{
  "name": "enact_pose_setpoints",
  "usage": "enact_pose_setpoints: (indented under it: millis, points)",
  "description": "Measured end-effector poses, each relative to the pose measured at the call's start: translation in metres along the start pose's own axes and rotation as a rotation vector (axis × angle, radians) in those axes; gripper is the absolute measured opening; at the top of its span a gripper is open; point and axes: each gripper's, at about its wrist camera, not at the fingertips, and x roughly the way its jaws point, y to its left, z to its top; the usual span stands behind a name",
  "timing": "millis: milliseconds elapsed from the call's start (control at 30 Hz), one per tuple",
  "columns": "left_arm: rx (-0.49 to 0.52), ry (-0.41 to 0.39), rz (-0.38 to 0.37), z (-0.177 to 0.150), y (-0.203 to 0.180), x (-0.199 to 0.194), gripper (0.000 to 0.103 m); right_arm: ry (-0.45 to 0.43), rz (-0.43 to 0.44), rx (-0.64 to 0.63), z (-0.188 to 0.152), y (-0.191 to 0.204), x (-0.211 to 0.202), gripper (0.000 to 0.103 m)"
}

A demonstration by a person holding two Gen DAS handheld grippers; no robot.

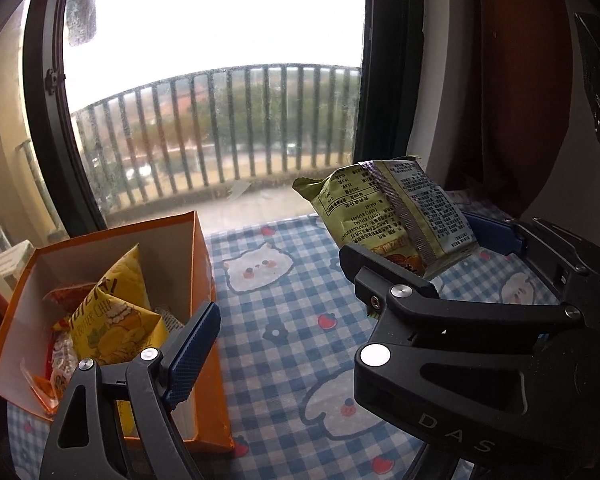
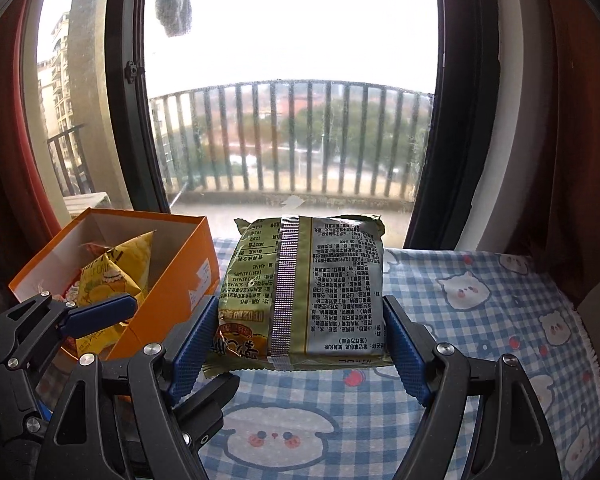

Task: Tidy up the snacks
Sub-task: 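Carry the green-yellow packet with the right tool over the orange box, then lower the packet into the box and open the right tool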

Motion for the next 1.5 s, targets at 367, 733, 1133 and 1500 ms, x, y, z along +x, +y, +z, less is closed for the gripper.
enact_pose_setpoints:
  millis: [367,733,1133,1500]
  points:
    - [-0.079,-0.036,0.088,0.011,0.048,-0.013,0.087,-0.007,0.046,-0.007,0.033,0.05,0.01,0.081]
    - [-0.201,-0.038,0.159,0.016,0.111,-0.026,0.087,0.005,0.137,0.044,0.057,0.099,0.032,0.081]
    - [-0.282,-0.01,0.266,0.015,0.172,-0.023,0.088,0.044,0.207,0.007,0.073,0.164,0.068,0.081]
    - [-0.279,0.058,0.375,0.001,0.2,-0.014,0.088,0.113,0.267,-0.041,0.069,0.209,0.1,0.081]
